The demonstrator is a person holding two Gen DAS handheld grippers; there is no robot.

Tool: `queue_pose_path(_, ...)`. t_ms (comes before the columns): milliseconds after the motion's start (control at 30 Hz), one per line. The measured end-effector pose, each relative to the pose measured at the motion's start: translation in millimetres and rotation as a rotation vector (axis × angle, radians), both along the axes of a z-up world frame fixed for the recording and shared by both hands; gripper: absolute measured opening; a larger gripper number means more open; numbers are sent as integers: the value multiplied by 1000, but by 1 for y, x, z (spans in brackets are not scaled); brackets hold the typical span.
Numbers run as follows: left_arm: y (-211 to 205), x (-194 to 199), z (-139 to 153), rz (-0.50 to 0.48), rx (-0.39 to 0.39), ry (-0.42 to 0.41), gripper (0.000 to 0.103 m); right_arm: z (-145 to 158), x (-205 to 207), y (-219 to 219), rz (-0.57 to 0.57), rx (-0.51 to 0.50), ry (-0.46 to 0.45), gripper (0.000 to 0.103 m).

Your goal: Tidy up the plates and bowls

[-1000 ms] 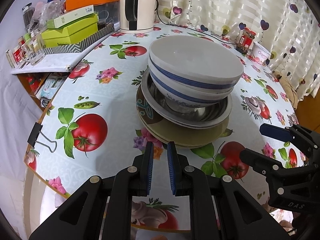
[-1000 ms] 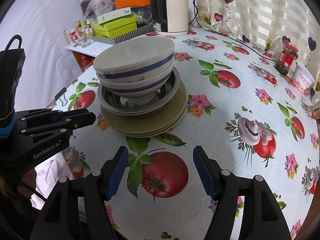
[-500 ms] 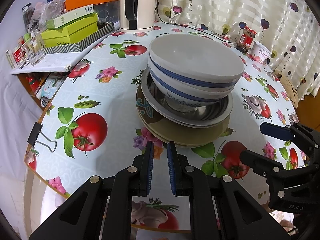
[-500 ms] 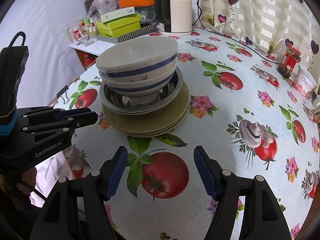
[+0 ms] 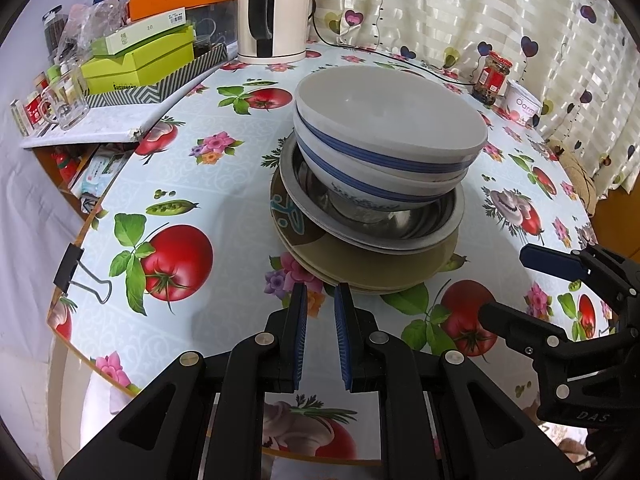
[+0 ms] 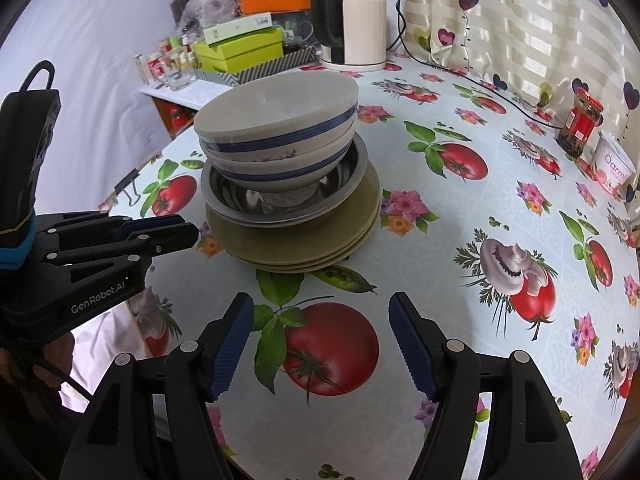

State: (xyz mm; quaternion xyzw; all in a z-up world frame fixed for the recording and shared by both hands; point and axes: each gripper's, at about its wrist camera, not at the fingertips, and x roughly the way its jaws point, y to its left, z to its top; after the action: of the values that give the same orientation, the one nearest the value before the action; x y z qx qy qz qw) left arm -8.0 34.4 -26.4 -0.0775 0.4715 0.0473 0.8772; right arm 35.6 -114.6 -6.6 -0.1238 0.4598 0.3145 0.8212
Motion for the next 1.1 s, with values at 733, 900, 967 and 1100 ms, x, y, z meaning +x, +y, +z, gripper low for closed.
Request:
queue_pose_path(733,-2,1,-1,-3,8,4,14,3,0,-2,34,5,-25,75)
queue_pose_path(900,-1,3,0,-1,15,8,14,2,1,-2,38,7,-23,75)
queue_pose_path(967,0,5,0,4,16,9,14,1,2,-2,42,6,-22,75)
queue_pose_path(1100,2,6,1,16,19,4,14,-2,4,-2,50,3,-20,75)
